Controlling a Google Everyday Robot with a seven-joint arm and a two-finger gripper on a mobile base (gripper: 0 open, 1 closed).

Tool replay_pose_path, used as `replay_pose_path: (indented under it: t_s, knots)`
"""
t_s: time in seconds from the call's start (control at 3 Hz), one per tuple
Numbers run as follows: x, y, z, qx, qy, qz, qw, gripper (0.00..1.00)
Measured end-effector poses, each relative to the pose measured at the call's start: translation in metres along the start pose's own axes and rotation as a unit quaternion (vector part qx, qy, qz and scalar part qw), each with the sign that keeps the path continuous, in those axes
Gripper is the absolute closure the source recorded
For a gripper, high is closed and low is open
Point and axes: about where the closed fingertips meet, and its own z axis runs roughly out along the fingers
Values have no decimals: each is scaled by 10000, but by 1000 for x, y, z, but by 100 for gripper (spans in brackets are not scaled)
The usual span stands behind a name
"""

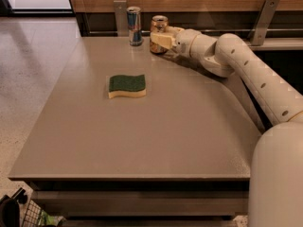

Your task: Move orange can near redbull can

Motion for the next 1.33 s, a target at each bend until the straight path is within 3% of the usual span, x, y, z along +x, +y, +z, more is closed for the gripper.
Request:
replay_pose_path:
  t_s: [0.33, 1.33]
  knots:
    - [15, 9, 7, -29, 34, -5, 10000, 97]
    - [13, 9, 7, -30, 33, -5, 10000, 26]
